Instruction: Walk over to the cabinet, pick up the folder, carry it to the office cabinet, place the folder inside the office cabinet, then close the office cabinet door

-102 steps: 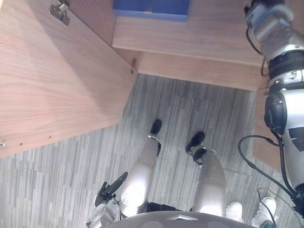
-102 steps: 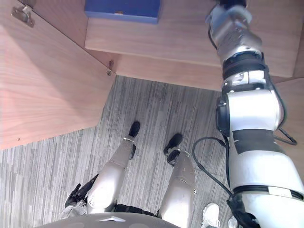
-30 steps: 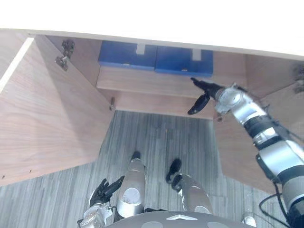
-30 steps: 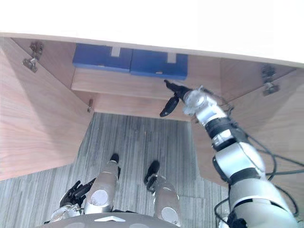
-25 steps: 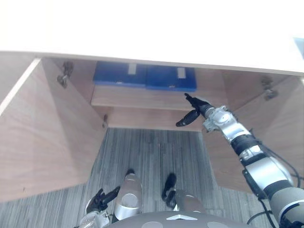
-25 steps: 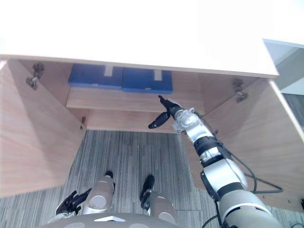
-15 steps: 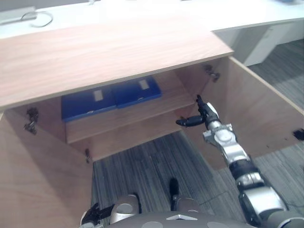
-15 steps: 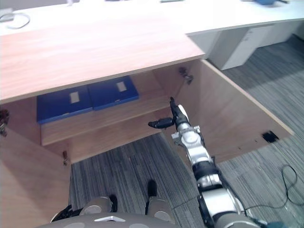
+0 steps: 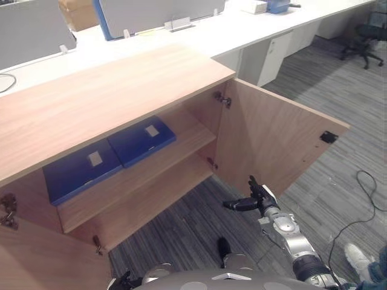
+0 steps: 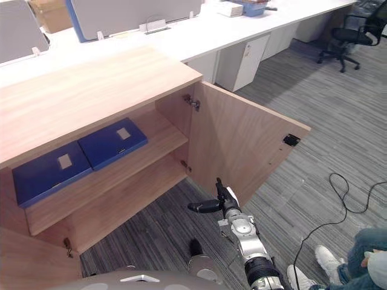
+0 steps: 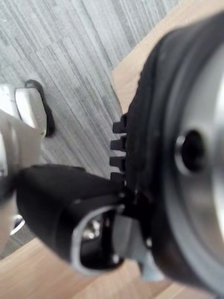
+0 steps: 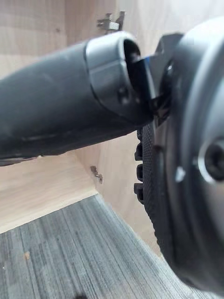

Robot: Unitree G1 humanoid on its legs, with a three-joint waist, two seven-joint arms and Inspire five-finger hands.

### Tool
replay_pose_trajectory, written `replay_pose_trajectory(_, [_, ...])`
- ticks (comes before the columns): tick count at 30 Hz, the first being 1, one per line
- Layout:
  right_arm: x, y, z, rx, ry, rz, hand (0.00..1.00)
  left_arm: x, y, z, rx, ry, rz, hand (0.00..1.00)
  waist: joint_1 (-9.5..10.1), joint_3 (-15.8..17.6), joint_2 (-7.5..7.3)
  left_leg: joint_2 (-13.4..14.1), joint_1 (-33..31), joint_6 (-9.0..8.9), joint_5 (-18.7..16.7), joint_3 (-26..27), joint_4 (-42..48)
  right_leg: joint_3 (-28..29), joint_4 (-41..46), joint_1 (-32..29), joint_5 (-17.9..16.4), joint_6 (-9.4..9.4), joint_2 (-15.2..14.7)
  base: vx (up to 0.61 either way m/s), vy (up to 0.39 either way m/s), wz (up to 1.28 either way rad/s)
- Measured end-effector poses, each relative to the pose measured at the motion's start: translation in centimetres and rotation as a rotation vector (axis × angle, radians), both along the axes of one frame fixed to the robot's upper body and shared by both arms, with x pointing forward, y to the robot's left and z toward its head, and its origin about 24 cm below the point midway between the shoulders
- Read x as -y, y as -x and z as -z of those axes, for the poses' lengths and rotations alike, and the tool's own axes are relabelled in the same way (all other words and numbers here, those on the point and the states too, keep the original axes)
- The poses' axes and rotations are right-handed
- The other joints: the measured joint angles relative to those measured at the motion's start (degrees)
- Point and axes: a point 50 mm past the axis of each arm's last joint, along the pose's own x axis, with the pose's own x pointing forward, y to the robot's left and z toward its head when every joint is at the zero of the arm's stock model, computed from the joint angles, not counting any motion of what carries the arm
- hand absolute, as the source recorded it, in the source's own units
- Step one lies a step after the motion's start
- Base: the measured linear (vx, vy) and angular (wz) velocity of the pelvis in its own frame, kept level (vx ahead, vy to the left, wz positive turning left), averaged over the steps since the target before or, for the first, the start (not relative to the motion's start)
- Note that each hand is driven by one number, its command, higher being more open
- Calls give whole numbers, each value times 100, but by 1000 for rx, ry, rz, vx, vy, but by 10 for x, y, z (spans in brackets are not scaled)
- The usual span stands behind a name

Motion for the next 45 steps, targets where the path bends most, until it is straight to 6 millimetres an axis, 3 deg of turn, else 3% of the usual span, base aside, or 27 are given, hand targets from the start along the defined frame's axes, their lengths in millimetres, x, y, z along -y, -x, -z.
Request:
replay_pose_trajectory(2, [7, 3, 0, 1, 7, 50, 100, -1, 5, 0, -12, -1, -3, 100, 3, -12, -34, -3, 149, 34, 12, 31, -58, -360, 216, -13, -195, -223, -142, -28, 24, -9])
replay_pose_trajectory(3, [12, 3, -1, 8, 10, 78, 100, 2, 7, 1, -23, 5, 0, 100, 13, -27, 113, 71, 221, 107, 74, 165, -192, -676, 484, -44, -391, -292, -272, -21, 22, -19])
replay_pose_trajectory(4, [13, 1, -2, 15, 10, 89, 100, 3, 7, 1, -27, 7, 5, 100, 47, -49, 72, 82, 271, 129, 119, 213, -215, -783, 901, -235, -428, -370, -357, 14, 6, -26])
replay_pose_trajectory(6, [17, -1, -5, 29, 7, 113, 100, 2, 10, 1, -41, 5, 8, 100, 47, -48, 80, 172, 381, 132, 147, 287, -233, -1126, 2789, -627, -655, -672, -922, 54, -21, -14])
replay_pose_trajectory(8, [17, -2, -5, 32, 8, 119, 100, 1, 18, 1, -57, 3, 4, 100, 55, -80, 112, 216, 498, 75, 172, 329, -321, -1397, 3102, -494, -647, -679, -1372, 46, -72, -20])
replay_pose_trajectory(9, [17, -3, -6, 36, 7, 118, 100, -3, 23, 0, -67, -8, 2, 100, 93, -213, -94, 178, 484, -76, 178, 326, -407, -1509, 2668, -361, -226, -402, -1574, 59, -113, -43])
replay_pose_trajectory(10, [18, -5, -7, 42, 8, 120, 100, -8, 23, -1, -69, -21, 4, 100, 158, -258, -109, 135, 473, -158, 179, 320, -451, -1515, 2402, -320, -318, -145, -1514, 88, -130, -71])
replay_pose_trajectory(11, [25, -12, -15, 70, 21, 136, 100, -2, 22, 1, -70, -6, 8, 100, 269, -305, 49, 171, 399, -175, 274, 44, -602, -1627, 1829, -211, -349, -38, -1304, 66, -100, -69])
replay_pose_trajectory(12, [27, -17, -19, 87, 27, 144, 100, 1, 21, 1, -68, 1, 8, 100, 282, -320, 63, 183, 328, -166, 349, -84, -688, -1674, 1539, -161, -327, 31, -1208, 65, -131, -73])
replay_pose_trajectory(14, [35, -32, -33, 146, 47, 175, 100, 1, 11, 1, -45, -1, 13, 100, 257, -311, 54, 215, 99, -251, 550, -203, -897, -1867, 410, 84, -277, 456, -1063, 13, -167, -35])
replay_pose_trajectory(15, [39, -31, -34, 147, 57, 187, 100, 1, 9, 1, -42, -6, 13, 100, 257, -308, 59, 272, 28, -279, 575, -215, -900, -1915, 217, 110, -186, 545, -994, -26, -174, -1])
replay_pose_trajectory(19, [46, -33, -38, 164, 55, 233, 100, -3, 7, 0, -29, -39, -21, 100, 228, -336, 33, 508, -141, -444, 684, -381, -989, -2141, -734, 424, 239, 497, -621, -21, -109, 7])
replay_pose_trajectory(23, [44, -35, -40, 179, -4, 261, 100, -5, 1, -2, 2, -58, -52, 100, 305, -361, -48, 584, -307, -512, 712, -529, -990, -2289, -1190, 536, 435, 485, -498, -13, -63, 11])
replay_pose_trajectory(35, [44, -37, -41, 185, -14, 273, 100, -7, -5, -4, 28, -68, -50, 100, 326, -445, -102, 535, -213, -501, 615, -666, -977, -2291, -1366, 739, 513, 477, -511, 14, 11, 2])
replay_pose_trajectory(45, [44, -63, -43, 167, -101, 397, 100, -6, 2, -4, 30, -67, -123, 100, 317, -456, -120, 480, -237, -499, 588, -784, -882, -2277, -1378, 773, 589, 464, -562, -58, 1, 1])
